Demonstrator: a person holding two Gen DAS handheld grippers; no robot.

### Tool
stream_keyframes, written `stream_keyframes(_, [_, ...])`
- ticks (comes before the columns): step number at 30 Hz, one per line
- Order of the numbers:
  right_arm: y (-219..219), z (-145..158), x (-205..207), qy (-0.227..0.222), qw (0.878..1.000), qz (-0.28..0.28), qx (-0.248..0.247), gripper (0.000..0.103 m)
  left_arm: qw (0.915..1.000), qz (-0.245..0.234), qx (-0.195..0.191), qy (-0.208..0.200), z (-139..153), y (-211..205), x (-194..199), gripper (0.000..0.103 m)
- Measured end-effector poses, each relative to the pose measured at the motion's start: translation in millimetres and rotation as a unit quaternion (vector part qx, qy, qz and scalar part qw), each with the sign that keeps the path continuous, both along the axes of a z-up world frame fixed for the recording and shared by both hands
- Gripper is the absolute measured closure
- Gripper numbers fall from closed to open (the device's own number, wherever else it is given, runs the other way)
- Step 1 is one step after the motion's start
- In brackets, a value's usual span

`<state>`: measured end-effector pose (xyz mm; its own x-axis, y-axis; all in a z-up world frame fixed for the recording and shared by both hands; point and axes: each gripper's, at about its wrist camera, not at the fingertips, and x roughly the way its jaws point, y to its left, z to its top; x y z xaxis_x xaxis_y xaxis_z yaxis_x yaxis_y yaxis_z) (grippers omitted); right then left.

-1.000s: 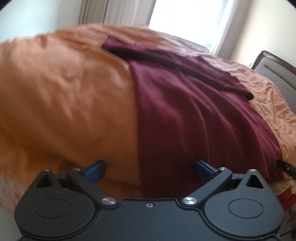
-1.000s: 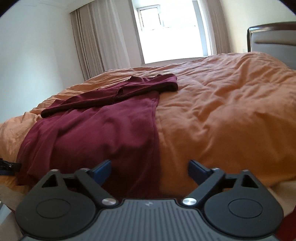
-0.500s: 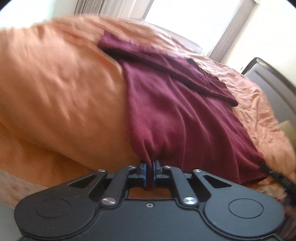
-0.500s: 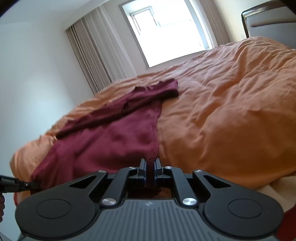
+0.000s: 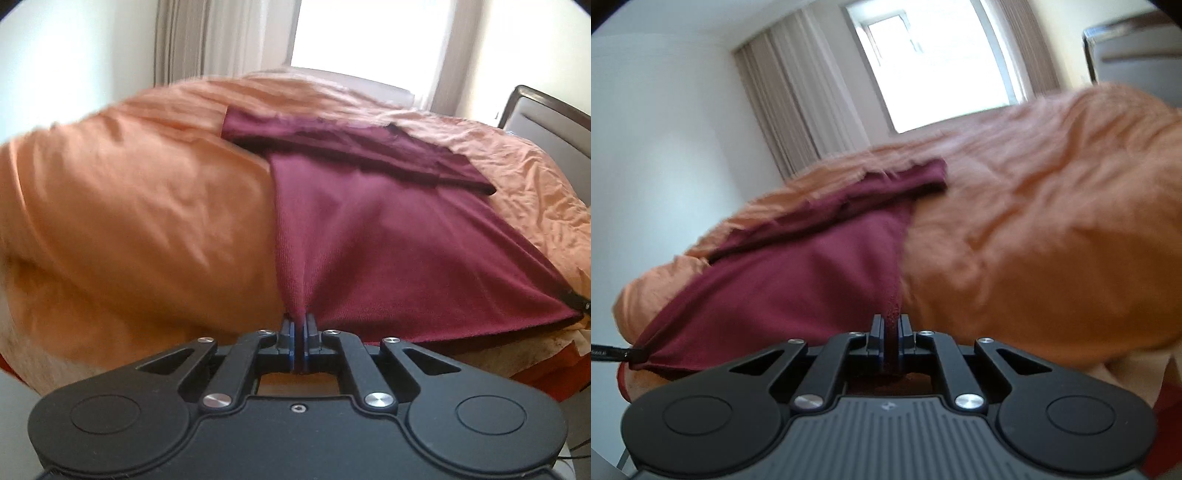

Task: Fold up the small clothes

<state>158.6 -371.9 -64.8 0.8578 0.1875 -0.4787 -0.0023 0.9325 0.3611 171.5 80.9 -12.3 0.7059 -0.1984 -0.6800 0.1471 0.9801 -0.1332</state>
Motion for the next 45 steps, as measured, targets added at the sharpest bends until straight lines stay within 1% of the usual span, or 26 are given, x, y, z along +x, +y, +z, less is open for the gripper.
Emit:
stream_keyframes(3, [0, -6, 0, 0.007, 1.000, 0.004, -0.007, 0.096, 1.0000, 0.005, -0.001, 0.007, -11, 0, 1, 0.099])
stream_keyframes(7, [8, -4, 2, 0.006, 0.999, 0.011, -0.037, 0.095, 1.0000, 0.002, -0.004, 0.001, -8, 1, 1, 0.099])
stream_keyframes(9, [12, -5, 3, 0.009, 0.999, 0.017, -0.047, 0.094, 1.0000, -0.001, -0.004, -0.002, -9, 1, 1, 0.095])
stream_keyframes(11, [16, -6, 7, 0.014, 0.998, 0.024, -0.061, 0.090, 1.0000, 0.000, -0.003, -0.001, -9, -1, 2, 0.076])
stream_keyframes(12, [18, -5, 8, 0.015, 0.997, 0.025, -0.071, 0.083, 1.0000, 0.006, -0.005, 0.000, -10, -3, 3, 0.070])
stream_keyframes(13, [21, -5, 10, 0.016, 0.996, 0.025, -0.086, 0.074, 0.9999, 0.006, -0.008, 0.001, -9, -4, 6, 0.059])
stream_keyframes(14, [23, -3, 11, 0.014, 0.995, 0.026, -0.100, 0.068, 0.9999, 0.005, -0.013, 0.001, -9, -5, 7, 0.049])
stream_keyframes(15, [25, -1, 11, 0.008, 0.993, 0.028, -0.114, 0.055, 0.9998, 0.004, -0.018, -0.002, -8, -6, 7, 0.044])
stream_keyframes(16, [28, 2, 10, 0.001, 0.991, 0.031, -0.131, 0.048, 0.9998, 0.002, -0.018, -0.008, -6, -8, 7, 0.034])
stream_keyframes(17, [31, 4, 9, -0.008, 0.988, 0.035, -0.148, 0.045, 0.9998, 0.001, -0.014, -0.015, -5, -10, 6, 0.025])
stream_keyframes(18, [36, 6, 7, -0.016, 0.985, 0.039, -0.166, 0.035, 0.9997, 0.004, -0.004, -0.024, -4, -12, 5, 0.020])
stream_keyframes(19, [40, 7, 5, -0.024, 0.982, 0.044, -0.183, 0.025, 0.9993, 0.009, 0.008, -0.035, -2, -14, 3, 0.012])
stream_keyframes(20, [46, 7, 3, -0.036, 0.977, 0.053, -0.201, 0.020, 0.9986, 0.012, 0.020, -0.048, -1, -16, 0, 0.004])
stream_keyframes(21, [52, 7, 1, -0.046, 0.973, 0.064, -0.217, 0.014, 0.9974, 0.016, 0.032, -0.063, 0, -17, -3, 0.001])
stream_keyframes(23, [67, 3, -4, -0.064, 0.961, 0.091, -0.253, 0.006, 0.9951, 0.018, 0.046, -0.085, -1, -20, -9, 0.001])
stream_keyframes(25, [86, -2, -7, -0.080, 0.946, 0.118, -0.291, 0.000, 0.9942, 0.013, 0.051, -0.094, -1, -21, -11, 0.001])
stream_keyframes(30, [139, -24, -11, -0.108, 0.895, 0.172, -0.398, 0.000, 0.9914, -0.003, 0.066, -0.113, -5, -29, -16, 0.001])
stream_keyframes(32, [157, -37, -10, -0.114, 0.870, 0.191, -0.440, 0.000, 0.9901, -0.011, 0.073, -0.119, -7, -35, -18, 0.001])
stream_keyframes(34, [173, -53, -9, -0.123, 0.840, 0.198, -0.491, 0.000, 0.9890, -0.022, 0.075, -0.126, -8, -39, -20, 0.001])
stream_keyframes(36, [187, -69, -6, -0.142, 0.806, 0.183, -0.545, 0.000, 0.9882, -0.033, 0.069, -0.133, -8, -43, -23, 0.001])
stream_keyframes(37, [191, -75, -4, -0.151, 0.793, 0.174, -0.565, 0.000, 0.9879, -0.038, 0.065, -0.136, -8, -44, -24, 0.001])
stream_keyframes(38, [195, -79, -3, -0.158, 0.783, 0.166, -0.578, 0.000, 0.9874, -0.043, 0.061, -0.140, -8, -45, -25, 0.001])
stream_keyframes(39, [198, -81, -2, -0.167, 0.776, 0.159, -0.587, 0.000, 0.9869, -0.048, 0.060, -0.142, -8, -46, -27, 0.001])
stream_keyframes(41, [202, -80, -3, -0.181, 0.769, 0.153, -0.594, 0.001, 0.9854, -0.059, 0.062, -0.147, -9, -49, -29, 0.001])
stream_keyframes(42, [203, -78, -5, -0.187, 0.769, 0.154, -0.592, 0.004, 0.9843, -0.065, 0.067, -0.149, -10, -53, -30, 0.001])
stream_keyframes(45, [200, -68, -10, -0.195, 0.781, 0.159, -0.572, 0.016, 0.9811, -0.080, 0.092, -0.150, -15, -60, -31, 0.001])
